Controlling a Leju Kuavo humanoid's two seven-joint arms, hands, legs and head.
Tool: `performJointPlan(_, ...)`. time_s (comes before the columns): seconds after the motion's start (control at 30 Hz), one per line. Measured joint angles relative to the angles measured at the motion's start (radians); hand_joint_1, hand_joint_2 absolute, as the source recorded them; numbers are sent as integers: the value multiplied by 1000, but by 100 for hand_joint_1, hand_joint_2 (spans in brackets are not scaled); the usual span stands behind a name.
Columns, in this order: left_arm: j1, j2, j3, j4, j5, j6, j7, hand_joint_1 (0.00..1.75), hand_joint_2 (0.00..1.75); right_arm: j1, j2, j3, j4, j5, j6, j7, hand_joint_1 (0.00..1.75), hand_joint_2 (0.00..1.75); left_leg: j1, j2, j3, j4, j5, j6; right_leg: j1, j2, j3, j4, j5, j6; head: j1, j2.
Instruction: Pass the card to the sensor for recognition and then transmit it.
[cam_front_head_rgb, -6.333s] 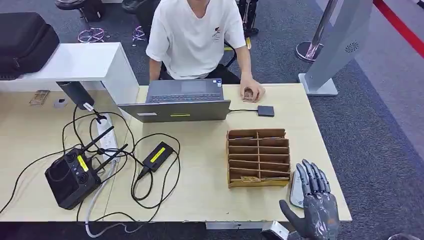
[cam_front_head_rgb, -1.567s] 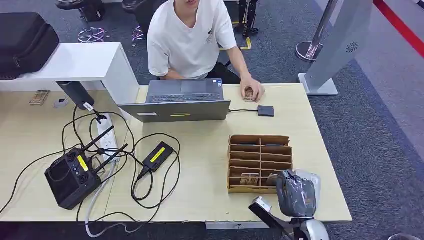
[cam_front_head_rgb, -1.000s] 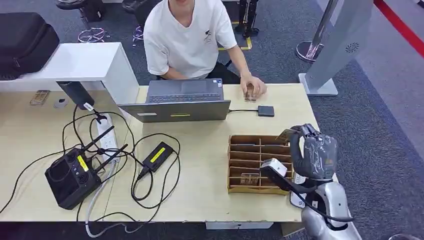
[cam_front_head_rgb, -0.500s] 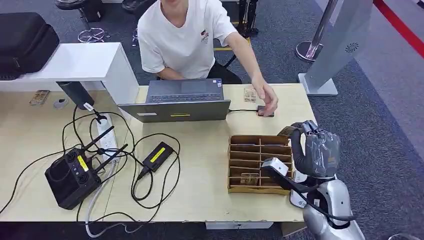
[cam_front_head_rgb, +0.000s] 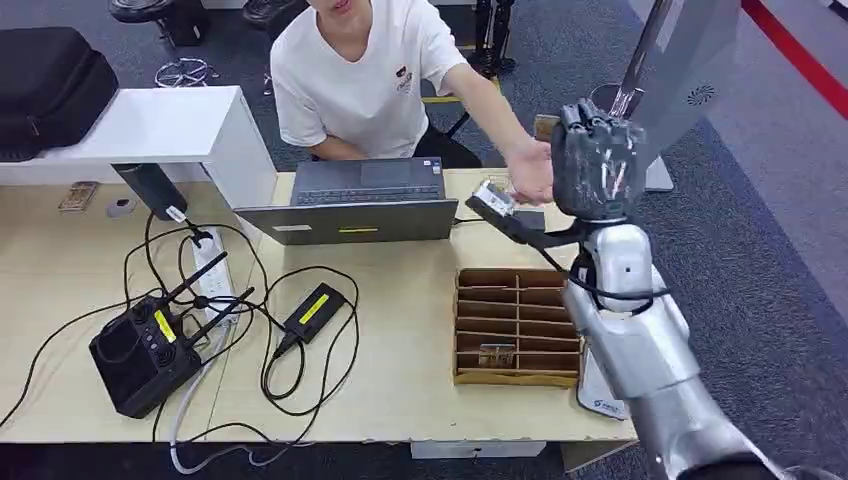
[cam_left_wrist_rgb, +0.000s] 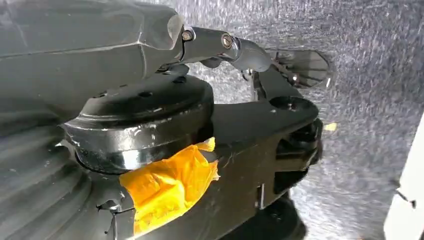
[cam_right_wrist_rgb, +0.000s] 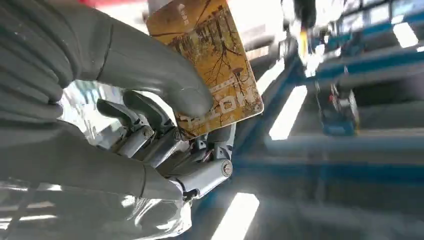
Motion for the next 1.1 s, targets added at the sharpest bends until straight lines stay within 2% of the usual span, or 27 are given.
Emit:
performJointPlan(0.07,0,2,-11,0,-5,-2,5,0,175,-55,29,12,84,45,-14,18,175,175,1,-4,-1,0,1,-1,1,-3,0,0,0,0,1,0)
performJointPlan(0.2,0,3,-24,0,-6,-3,9,0,175,-105,67,32,188,59,-15,33,175,175,1,-4,-2,0,1,-1,1,-4,0,0,0,0,1,0)
performJointPlan(0.37,0,5,-31,0,-6,-8,10,0,175,-120,86,49,247,59,-16,39,175,175,1,-4,-3,0,1,-1,1,-4,0,-1,0,0,0,0)
performJointPlan(0.4,0,6,-34,0,3,-11,10,0,175,-120,88,50,256,58,-16,37,0,175,1,-4,-3,0,1,-1,1,-4,0,-1,0,0,1,0)
performJointPlan(0.6,1,6,-33,0,34,-18,0,0,175,-118,88,51,263,58,-16,32,0,175,0,-4,-3,0,1,-1,0,-4,-1,-1,0,0,0,0)
performJointPlan(0.63,4,6,-23,0,75,-23,-21,0,175,-108,88,50,271,56,-16,22,0,175,0,-4,-3,0,1,-1,0,-4,-2,-1,0,0,0,0)
performJointPlan(0.87,3,6,-17,3,69,-18,-12,0,175,-81,85,37,271,58,-16,27,0,175,0,-4,-3,0,1,-1,0,-4,-2,-1,0,0,0,0)
performJointPlan(1.1,3,6,-14,3,81,-12,-9,0,175,-48,40,2,269,57,-17,33,0,175,0,-4,-3,0,1,-1,0,-4,-2,-1,0,0,1,0)
